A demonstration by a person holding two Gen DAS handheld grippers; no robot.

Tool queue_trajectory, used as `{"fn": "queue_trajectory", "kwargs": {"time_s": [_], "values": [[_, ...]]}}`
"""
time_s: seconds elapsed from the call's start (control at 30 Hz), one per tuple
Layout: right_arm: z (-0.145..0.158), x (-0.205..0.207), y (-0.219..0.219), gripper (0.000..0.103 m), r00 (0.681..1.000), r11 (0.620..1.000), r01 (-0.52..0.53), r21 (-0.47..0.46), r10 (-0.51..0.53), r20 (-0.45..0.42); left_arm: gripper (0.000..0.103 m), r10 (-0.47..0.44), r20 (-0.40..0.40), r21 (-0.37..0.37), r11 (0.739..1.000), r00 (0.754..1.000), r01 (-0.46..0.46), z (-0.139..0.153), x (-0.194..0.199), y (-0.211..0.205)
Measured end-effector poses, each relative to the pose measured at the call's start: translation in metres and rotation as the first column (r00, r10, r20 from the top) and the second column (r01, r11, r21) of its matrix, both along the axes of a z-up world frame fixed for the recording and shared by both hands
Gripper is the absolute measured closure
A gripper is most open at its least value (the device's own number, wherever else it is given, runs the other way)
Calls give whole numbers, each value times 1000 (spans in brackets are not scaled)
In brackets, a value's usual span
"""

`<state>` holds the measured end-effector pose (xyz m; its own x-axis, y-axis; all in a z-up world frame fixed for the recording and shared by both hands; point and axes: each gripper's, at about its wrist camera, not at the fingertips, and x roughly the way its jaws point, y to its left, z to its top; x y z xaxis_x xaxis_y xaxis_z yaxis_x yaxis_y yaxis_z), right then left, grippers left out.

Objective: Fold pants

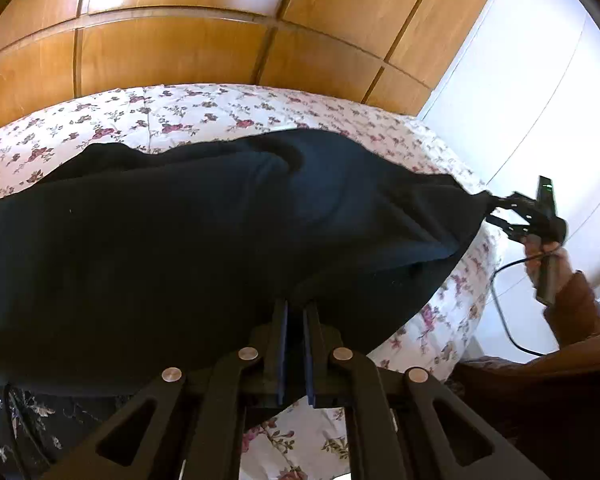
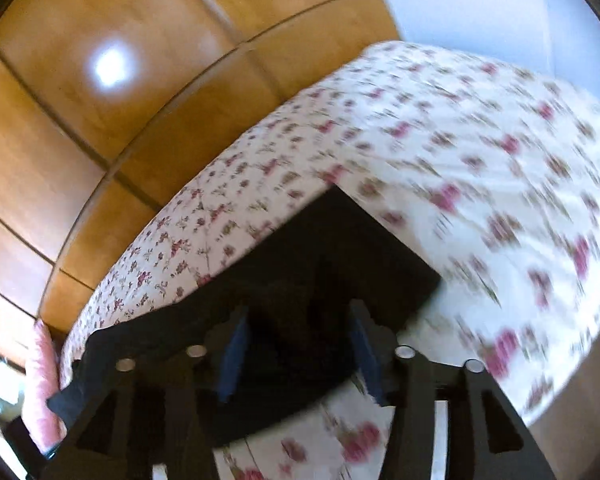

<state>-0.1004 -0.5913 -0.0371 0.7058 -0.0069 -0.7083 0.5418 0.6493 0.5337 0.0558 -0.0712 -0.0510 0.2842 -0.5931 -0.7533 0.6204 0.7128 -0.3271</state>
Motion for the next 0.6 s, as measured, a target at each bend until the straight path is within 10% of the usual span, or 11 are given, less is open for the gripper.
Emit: {"fn": "queue_trajectory", "kwargs": {"time_s": [0.43,0.53,0.6], "values": [[-19,-10,8,35,984,966,39,254,-81,156,96,15,41,49,999,999,-17,-4,-6,-1],[-26,8,2,76,991,971,68,230,-92,95,97,30,47,42,999,998,-32,-2,-7,-1],[-24,20,1,80,995,980,74,183,-85,55,97,47,55,21,999,997,-48,3,-6,1]]}}
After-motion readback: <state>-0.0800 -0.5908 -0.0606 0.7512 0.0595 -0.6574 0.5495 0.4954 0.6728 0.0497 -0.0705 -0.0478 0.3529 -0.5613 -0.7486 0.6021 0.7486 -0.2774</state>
